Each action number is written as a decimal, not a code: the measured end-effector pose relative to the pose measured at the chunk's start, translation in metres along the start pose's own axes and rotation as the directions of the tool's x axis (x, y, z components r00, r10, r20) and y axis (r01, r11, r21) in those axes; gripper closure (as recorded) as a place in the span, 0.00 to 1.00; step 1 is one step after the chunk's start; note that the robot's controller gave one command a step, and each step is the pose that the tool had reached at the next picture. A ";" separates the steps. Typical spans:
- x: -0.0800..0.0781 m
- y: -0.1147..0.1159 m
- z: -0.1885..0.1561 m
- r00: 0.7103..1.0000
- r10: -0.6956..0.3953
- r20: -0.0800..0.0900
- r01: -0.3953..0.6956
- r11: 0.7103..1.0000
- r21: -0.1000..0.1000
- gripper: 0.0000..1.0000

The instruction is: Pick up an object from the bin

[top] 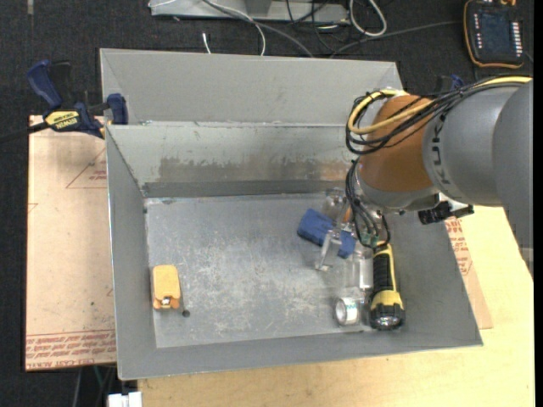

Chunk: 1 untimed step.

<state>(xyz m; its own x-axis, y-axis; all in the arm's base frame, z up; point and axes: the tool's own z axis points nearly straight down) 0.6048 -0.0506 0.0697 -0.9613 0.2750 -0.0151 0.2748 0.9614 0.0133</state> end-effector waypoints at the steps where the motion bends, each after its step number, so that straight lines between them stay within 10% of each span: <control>1: -0.022 0.004 -0.001 1.000 -0.023 -0.010 0.023 1.000 0.006 1.00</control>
Offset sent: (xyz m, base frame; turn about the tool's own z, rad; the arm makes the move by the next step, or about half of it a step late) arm 0.0000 0.0000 0.0000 0.0000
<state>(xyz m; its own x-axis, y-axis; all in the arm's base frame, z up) 0.6268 -0.0533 0.0715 -0.9675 0.2529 -0.0052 0.2529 0.9675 0.0070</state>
